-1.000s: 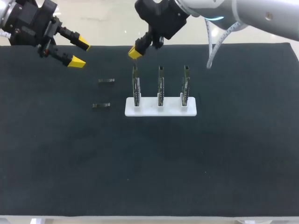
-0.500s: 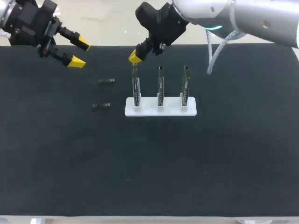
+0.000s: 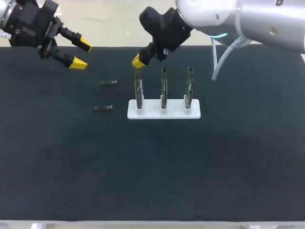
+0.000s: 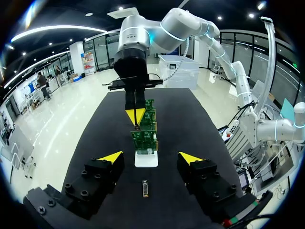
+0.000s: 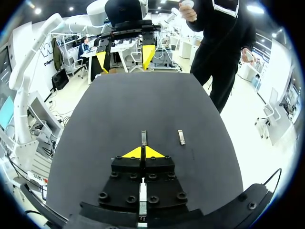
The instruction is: Pick up the optical module with the left hand, and insert it into the network port with the right hand.
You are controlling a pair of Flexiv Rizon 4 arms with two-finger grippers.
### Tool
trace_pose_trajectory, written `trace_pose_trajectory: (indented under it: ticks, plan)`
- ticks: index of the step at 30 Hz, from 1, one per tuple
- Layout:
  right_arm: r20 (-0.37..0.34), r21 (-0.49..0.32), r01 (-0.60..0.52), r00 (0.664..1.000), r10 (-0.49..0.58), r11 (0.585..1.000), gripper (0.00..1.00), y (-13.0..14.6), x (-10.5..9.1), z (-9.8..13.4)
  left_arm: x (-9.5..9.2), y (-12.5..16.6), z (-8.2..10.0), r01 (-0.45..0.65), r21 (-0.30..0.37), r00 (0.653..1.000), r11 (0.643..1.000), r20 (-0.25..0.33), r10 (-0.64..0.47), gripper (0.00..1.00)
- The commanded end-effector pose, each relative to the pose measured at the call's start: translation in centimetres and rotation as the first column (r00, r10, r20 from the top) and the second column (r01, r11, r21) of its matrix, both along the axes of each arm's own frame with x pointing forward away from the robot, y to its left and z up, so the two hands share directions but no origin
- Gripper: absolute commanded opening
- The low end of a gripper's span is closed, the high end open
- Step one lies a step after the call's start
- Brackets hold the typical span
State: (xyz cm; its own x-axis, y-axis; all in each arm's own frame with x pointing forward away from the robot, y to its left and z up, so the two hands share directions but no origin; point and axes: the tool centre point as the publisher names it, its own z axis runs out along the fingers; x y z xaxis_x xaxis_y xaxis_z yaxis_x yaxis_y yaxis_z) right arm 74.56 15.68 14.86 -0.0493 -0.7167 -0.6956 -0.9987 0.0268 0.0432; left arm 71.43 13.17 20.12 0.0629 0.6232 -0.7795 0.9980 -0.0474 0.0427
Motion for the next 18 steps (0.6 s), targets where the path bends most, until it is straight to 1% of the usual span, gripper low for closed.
trace_pose_trajectory:
  ticks: [1,13,18]
  plan:
    - [0.006,0.005,0.003,1.0,-0.003,1.0,0.0,-0.1,-0.3,-0.6,0.0,0.0,0.0,0.0,0.003,1.0,1.0,-0.001,0.0,1.0]
    - [0.013,0.005,0.007,1.0,-0.007,1.0,0.0,0.0,-0.4,-1.5,0.0,0.0,0.0,0.0,0.003,1.0,1.0,-0.001,0.0,1.0]
    - [0.005,-0.011,0.002,1.0,-0.002,1.0,0.0,0.3,0.1,0.3,0.0,0.0,0.0,0.0,0.003,1.0,1.0,-0.001,0.0,1.0]
